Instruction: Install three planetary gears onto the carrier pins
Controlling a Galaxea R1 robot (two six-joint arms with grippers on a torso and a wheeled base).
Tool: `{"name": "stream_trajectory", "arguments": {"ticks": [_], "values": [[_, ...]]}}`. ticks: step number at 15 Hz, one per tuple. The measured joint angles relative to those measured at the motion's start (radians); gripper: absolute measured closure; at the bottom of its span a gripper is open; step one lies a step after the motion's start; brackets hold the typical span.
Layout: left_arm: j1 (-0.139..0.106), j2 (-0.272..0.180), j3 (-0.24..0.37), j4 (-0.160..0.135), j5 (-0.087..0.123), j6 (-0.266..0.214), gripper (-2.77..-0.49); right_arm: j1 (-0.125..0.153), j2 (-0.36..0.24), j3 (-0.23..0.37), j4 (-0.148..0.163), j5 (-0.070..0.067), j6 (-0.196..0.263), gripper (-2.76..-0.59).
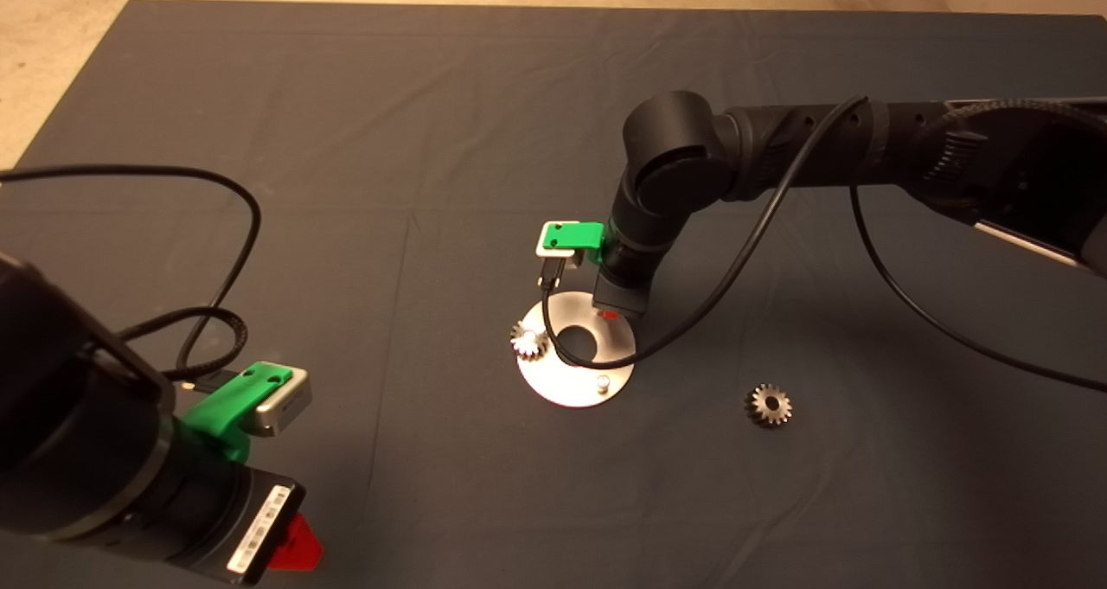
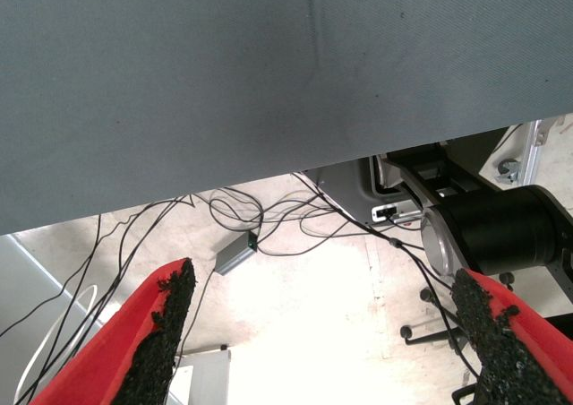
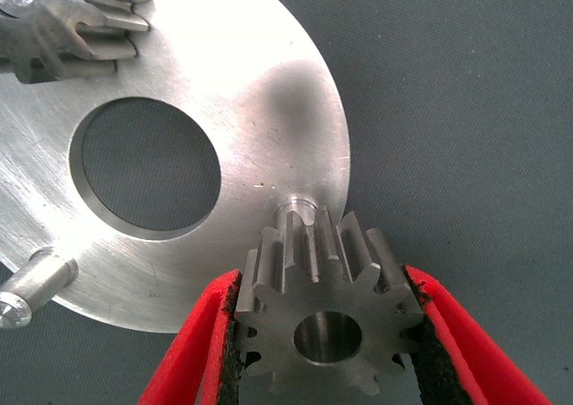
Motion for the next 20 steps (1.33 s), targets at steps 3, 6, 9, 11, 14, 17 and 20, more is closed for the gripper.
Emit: {"name": "stream_trajectory", "arguments": {"ticks": [3,6,9,11,14,17,20], "values": [[0.0,0.0,0.0,0.0,0.0,0.0,-2.04,0.0,0.0,-0.001,0.001,0.0,0.0,-1.07],[0.0,0.0,0.0,0.0,0.0,0.0,-2.04,0.0,0.0,-0.001,0.001,0.001,0.0,-1.08],[0.0,0.0,0.0,0.0,0.0,0.0,-2.04,0.0,0.0,-0.003,0.001,0.001,0.0,-1.08],[0.0,0.0,0.0,0.0,0.0,0.0,-2.04,0.0,0.0,-0.006,0.001,0.001,0.0,-1.08],[0.0,0.0,0.0,0.0,0.0,0.0,-2.04,0.0,0.0,-0.007,0.001,0.001,0.0,-1.07],[0.0,0.0,0.0,0.0,0.0,0.0,-2.04,0.0,0.0,-0.007,0.001,0.001,0.0,-1.08],[0.0,0.0,0.0,0.0,0.0,0.0,-2.04,0.0,0.0,-0.007,0.001,0.001,0.0,-1.08]]}}
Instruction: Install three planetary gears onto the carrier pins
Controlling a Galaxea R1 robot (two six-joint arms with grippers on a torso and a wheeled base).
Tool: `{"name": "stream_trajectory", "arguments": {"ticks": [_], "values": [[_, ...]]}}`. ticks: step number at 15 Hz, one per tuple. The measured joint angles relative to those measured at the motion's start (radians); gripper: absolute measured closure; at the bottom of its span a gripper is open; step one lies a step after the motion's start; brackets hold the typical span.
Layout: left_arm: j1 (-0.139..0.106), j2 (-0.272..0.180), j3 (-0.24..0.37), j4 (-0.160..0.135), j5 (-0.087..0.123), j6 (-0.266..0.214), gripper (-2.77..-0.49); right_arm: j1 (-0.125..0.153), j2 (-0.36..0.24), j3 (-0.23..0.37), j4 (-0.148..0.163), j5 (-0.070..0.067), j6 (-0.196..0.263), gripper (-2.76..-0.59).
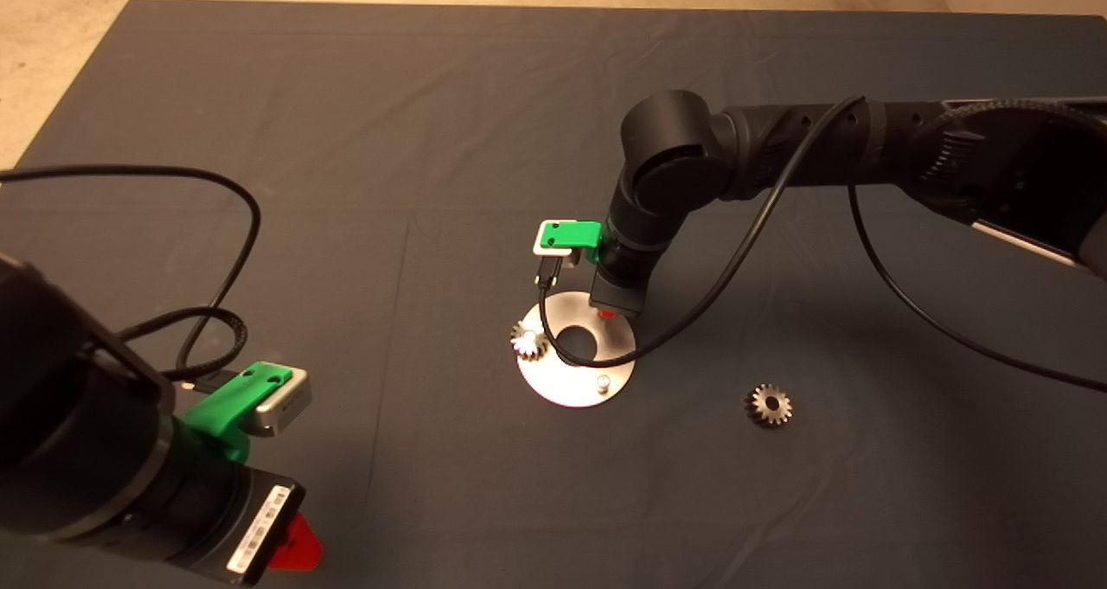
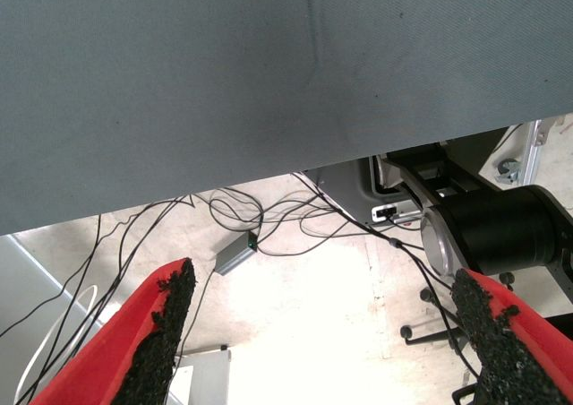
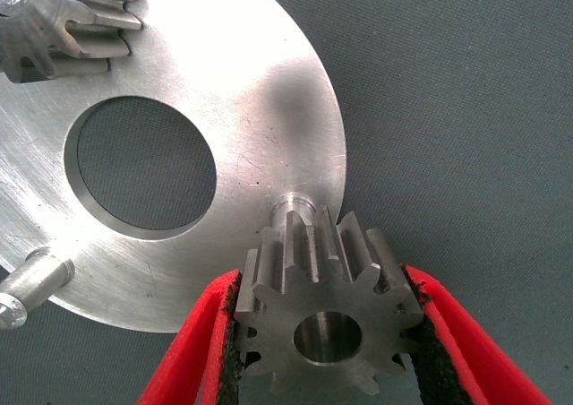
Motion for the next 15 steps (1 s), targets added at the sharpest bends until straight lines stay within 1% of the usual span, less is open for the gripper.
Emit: {"name": "stream_trajectory", "arguments": {"ticks": [15], "values": [[0.0,0.0,0.0,0.0,0.0,0.0,-2.04,0.0,0.008,0.0,0.0,0.0,0.001,-1.08]]}}
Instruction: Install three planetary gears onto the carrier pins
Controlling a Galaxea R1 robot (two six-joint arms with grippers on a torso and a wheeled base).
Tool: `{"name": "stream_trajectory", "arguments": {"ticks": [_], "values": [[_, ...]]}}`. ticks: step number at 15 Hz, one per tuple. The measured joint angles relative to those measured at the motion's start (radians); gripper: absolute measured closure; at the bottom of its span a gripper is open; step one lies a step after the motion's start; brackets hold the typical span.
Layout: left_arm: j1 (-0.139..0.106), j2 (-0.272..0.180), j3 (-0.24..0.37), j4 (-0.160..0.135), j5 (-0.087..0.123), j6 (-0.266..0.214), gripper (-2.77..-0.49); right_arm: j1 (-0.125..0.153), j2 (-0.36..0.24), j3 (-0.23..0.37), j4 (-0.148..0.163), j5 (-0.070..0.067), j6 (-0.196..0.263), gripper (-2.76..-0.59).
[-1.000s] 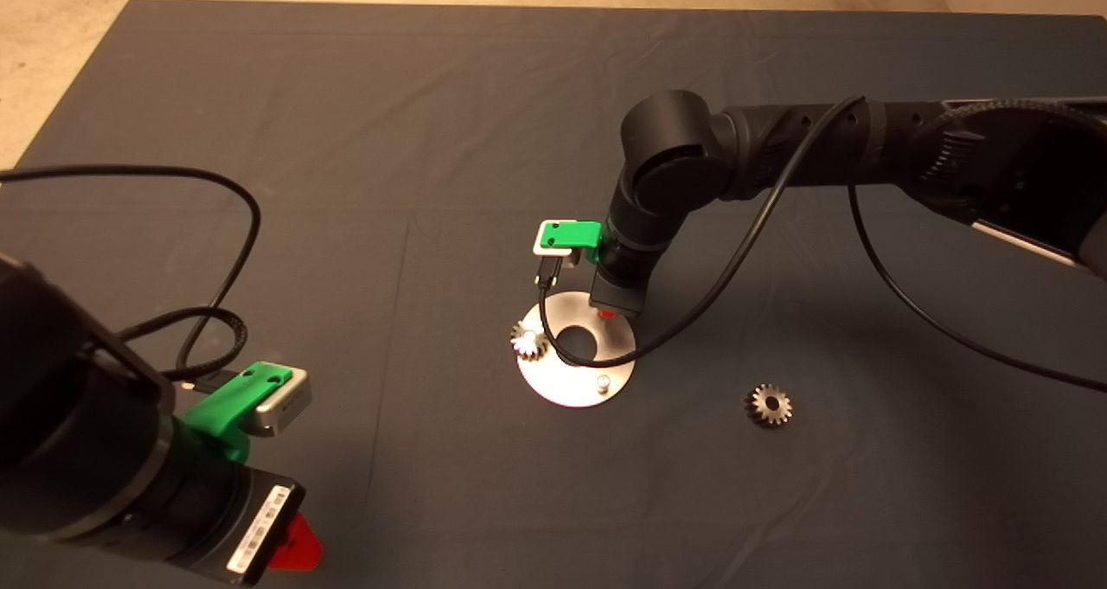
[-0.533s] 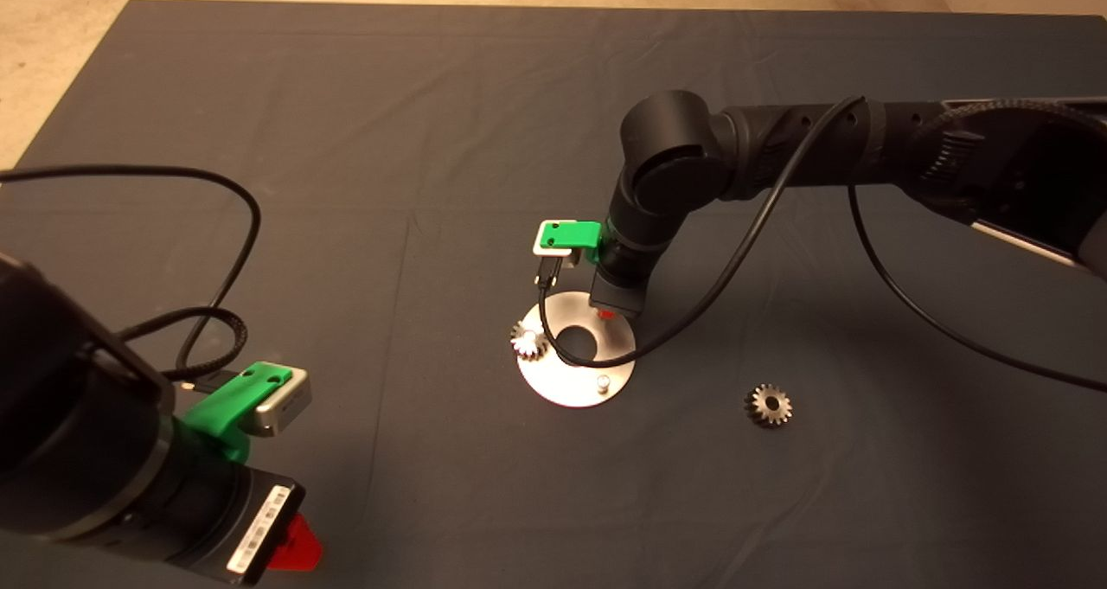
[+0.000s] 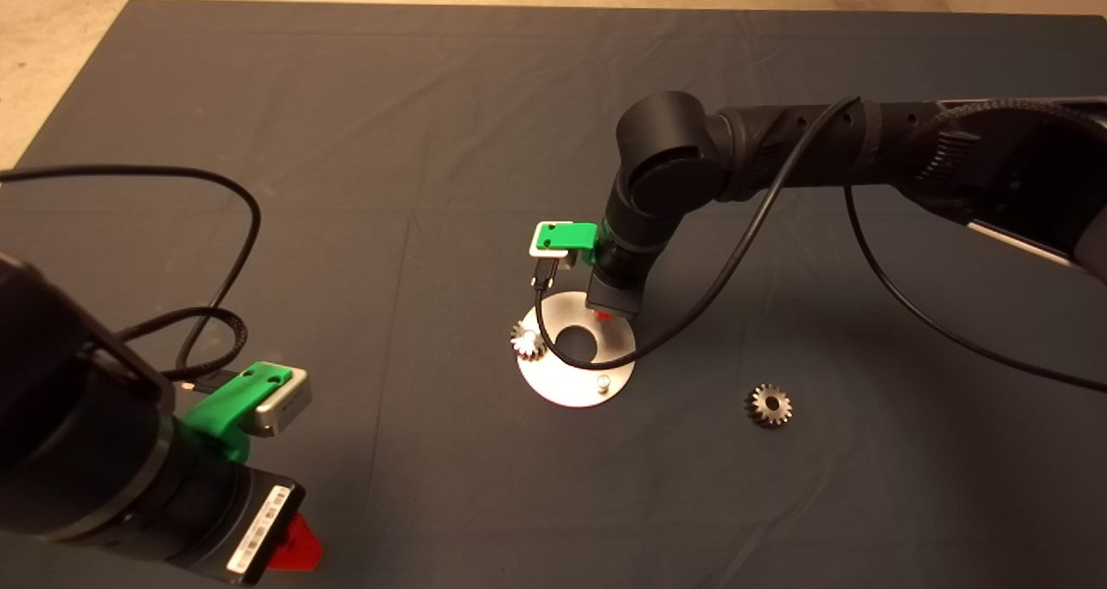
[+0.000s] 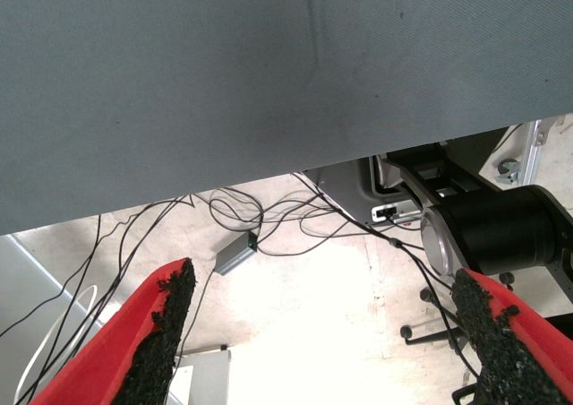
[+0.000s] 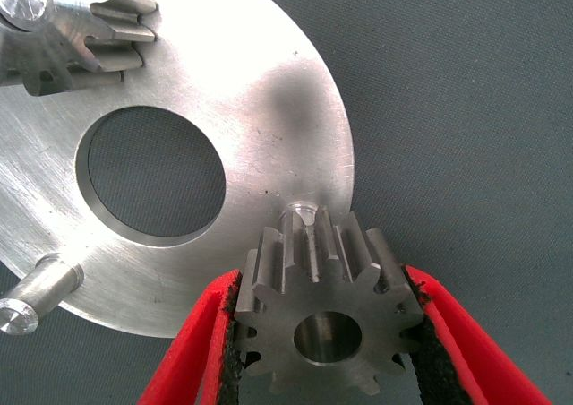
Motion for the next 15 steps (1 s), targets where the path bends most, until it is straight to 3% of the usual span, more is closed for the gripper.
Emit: {"name": "stream_trajectory", "arguments": {"ticks": [15], "values": [[0.0,0.0,0.0,0.0,0.0,0.0,-2.04,0.0,0.0,0.011,0.0,0.0,0.0,-1.08]]}}
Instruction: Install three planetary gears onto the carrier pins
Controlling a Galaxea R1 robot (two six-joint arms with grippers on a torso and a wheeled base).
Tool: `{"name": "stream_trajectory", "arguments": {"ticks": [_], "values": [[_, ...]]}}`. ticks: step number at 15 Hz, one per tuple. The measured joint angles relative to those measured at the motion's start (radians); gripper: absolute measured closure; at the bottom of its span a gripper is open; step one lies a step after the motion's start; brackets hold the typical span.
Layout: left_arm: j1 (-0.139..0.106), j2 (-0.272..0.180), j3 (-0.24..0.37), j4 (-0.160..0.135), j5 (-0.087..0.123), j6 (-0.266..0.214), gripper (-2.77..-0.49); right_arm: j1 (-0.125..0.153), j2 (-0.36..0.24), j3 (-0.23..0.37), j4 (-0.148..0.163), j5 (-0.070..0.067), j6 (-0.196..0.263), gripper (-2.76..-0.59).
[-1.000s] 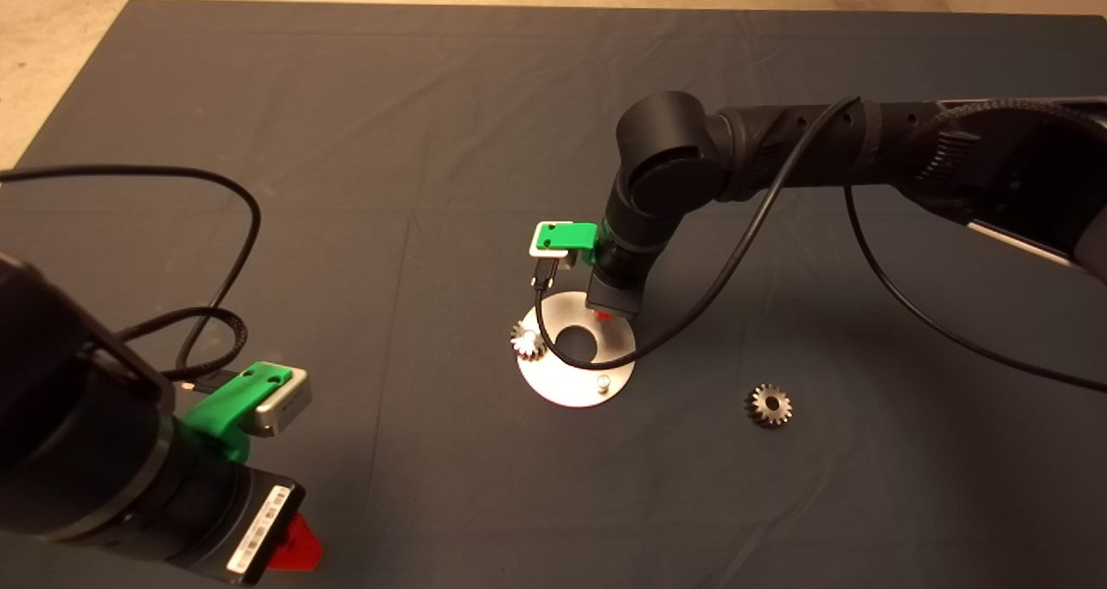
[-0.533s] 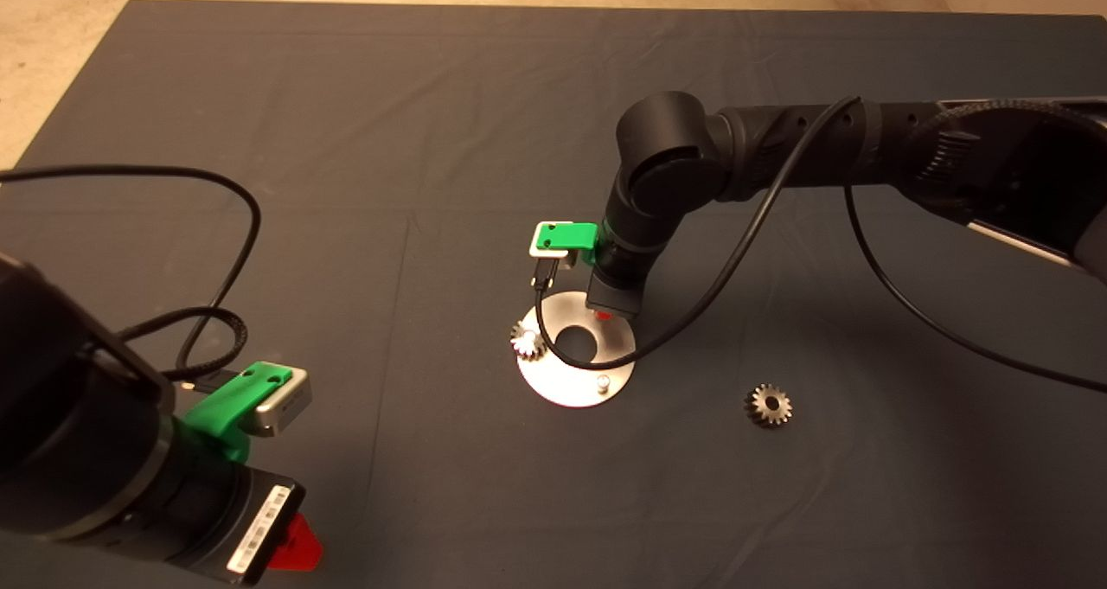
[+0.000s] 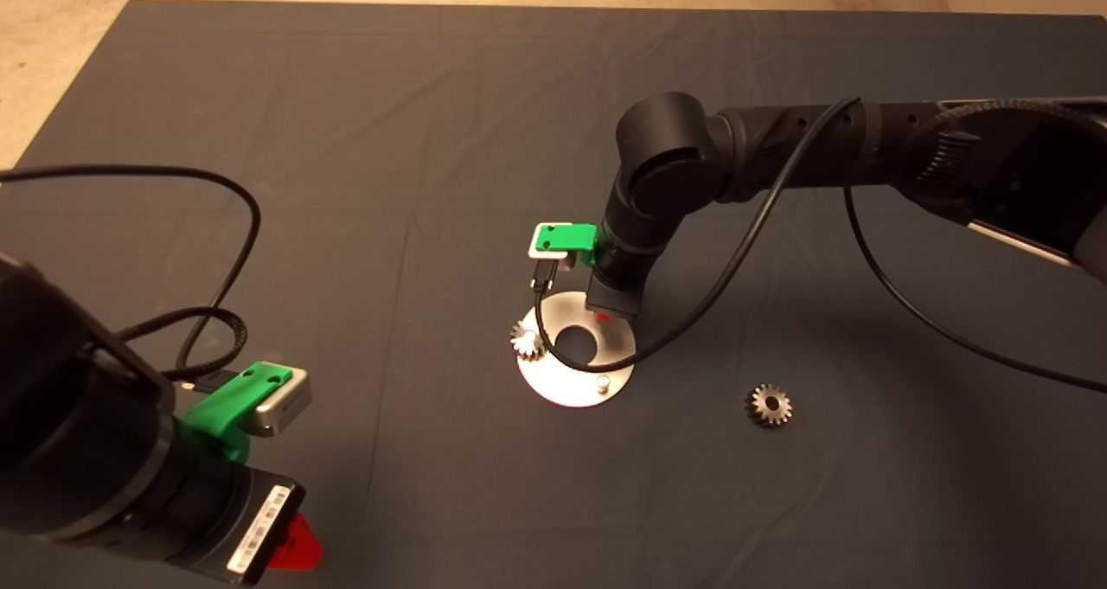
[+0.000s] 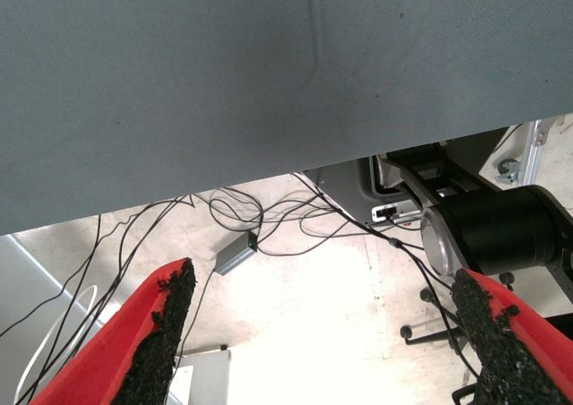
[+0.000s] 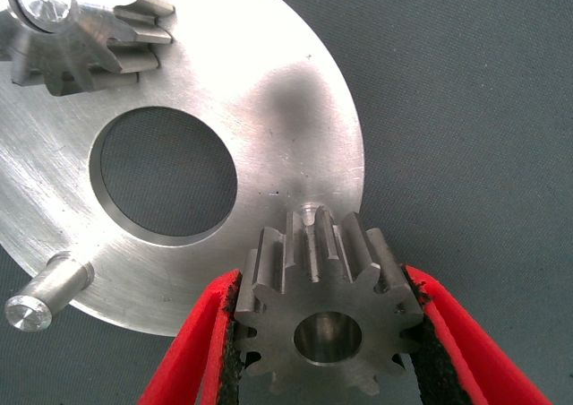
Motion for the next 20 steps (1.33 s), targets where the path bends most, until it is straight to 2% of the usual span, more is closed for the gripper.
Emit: {"name": "stream_trajectory", "arguments": {"ticks": [7,20], "values": [[0.0,0.0,0.0,0.0,0.0,0.0,-2.04,0.0,0.019,0.004,0.0,0.003,0.003,-1.08],[0.0,0.0,0.0,0.0,0.0,0.0,-2.04,0.0,0.007,0.005,0.0,0.0,0.002,-1.07]]}}
